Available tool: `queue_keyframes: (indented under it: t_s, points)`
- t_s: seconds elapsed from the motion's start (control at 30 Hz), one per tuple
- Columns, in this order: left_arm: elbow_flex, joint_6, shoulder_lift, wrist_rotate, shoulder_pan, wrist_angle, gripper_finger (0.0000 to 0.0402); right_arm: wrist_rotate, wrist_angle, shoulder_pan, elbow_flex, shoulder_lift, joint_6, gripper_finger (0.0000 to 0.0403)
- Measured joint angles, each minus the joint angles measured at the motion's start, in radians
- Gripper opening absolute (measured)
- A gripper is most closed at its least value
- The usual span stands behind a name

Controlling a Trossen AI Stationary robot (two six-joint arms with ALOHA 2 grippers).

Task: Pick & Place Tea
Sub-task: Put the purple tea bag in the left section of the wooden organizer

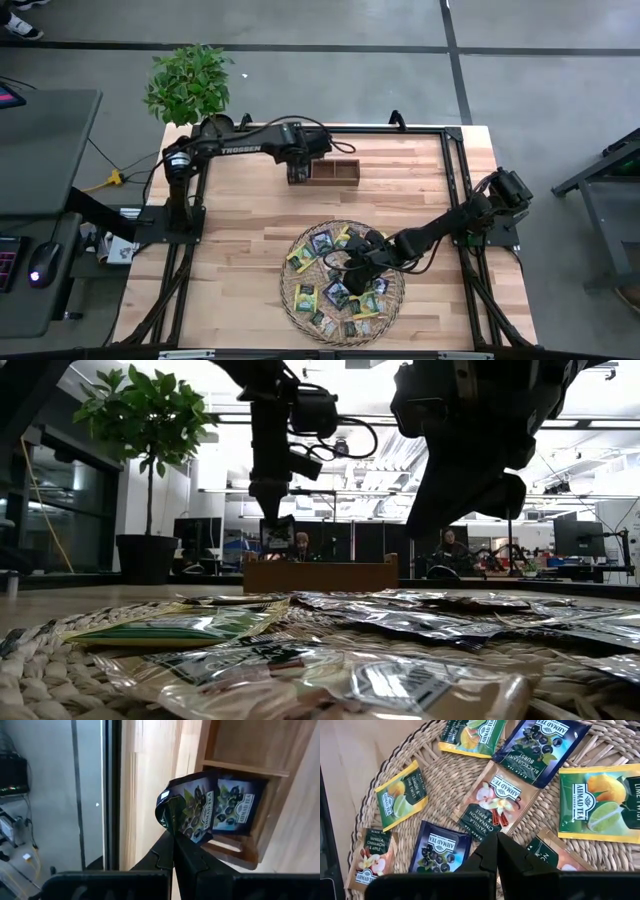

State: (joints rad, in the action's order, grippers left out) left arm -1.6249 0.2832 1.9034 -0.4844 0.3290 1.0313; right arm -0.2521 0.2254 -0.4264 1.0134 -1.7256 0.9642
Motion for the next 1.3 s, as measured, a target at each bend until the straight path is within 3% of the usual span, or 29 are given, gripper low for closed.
queue_keyframes:
  t_s: [0.4,1.3]
  points:
    - [0.0,0.016,0.0,0.071,-0.001,-0.007,0.0,0.01,0.001,0.0,0.0,0.0,-0.015,0.0]
    - [0.001,0.053,0.0,0.117,-0.001,0.018,0.0,0.024,-0.005,0.0,0.0,0.0,-0.03,0.0]
